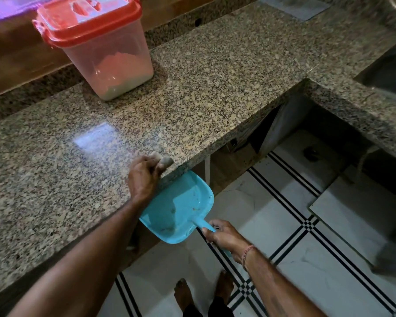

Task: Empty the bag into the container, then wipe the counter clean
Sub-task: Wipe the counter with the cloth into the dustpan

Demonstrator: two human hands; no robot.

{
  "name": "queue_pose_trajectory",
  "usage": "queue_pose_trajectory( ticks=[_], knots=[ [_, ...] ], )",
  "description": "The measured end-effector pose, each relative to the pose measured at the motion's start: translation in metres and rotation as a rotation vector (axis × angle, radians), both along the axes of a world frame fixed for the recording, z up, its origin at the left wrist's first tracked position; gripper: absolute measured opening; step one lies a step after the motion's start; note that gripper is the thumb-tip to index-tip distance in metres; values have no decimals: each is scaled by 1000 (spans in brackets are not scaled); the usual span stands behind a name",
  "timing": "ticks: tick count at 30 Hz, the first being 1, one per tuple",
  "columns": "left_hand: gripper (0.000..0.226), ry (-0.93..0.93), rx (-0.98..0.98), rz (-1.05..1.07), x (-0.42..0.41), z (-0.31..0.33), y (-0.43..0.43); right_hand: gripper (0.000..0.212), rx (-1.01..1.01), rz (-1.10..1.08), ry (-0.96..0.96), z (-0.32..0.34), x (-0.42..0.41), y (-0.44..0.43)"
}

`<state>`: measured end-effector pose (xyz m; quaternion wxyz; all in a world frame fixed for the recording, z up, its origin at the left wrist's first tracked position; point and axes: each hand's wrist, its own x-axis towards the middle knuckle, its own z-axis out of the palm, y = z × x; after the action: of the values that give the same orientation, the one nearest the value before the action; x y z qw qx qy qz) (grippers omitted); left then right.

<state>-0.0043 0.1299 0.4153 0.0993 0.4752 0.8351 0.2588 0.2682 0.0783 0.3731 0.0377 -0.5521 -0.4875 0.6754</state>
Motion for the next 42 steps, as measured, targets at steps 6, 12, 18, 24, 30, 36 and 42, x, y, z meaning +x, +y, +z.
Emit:
queue_pose_trajectory(
  ticks=[6, 12, 18, 24, 30, 36, 42],
  knots=[
    [24, -109, -66, -117, -1, 13, 6, 7, -20, -22, -2, -9, 2, -3],
    [17, -172, -106, -129, -2, 26, 13, 17, -57, -5, 10, -3, -11, -8],
    [22, 16, -194, -314, 39, -20, -58, 18, -12, -5, -14, 6, -18, -10],
    [14, 25, 73, -265, 29, -3, -58, 15, 21, 9, -25, 7, -16, -13],
    [18, 63, -20, -298, 10, 2, -41, 13, 37, 33, -24, 5, -29, -27],
    [21, -146, -101, -212, 30, -1, -89, 12, 37, 75, -62, 13, -35, -38],
    [10, -489, -52, 396, -9, -7, -157, 23, 52, 307, -77, 10, -56, -54]
  ],
)
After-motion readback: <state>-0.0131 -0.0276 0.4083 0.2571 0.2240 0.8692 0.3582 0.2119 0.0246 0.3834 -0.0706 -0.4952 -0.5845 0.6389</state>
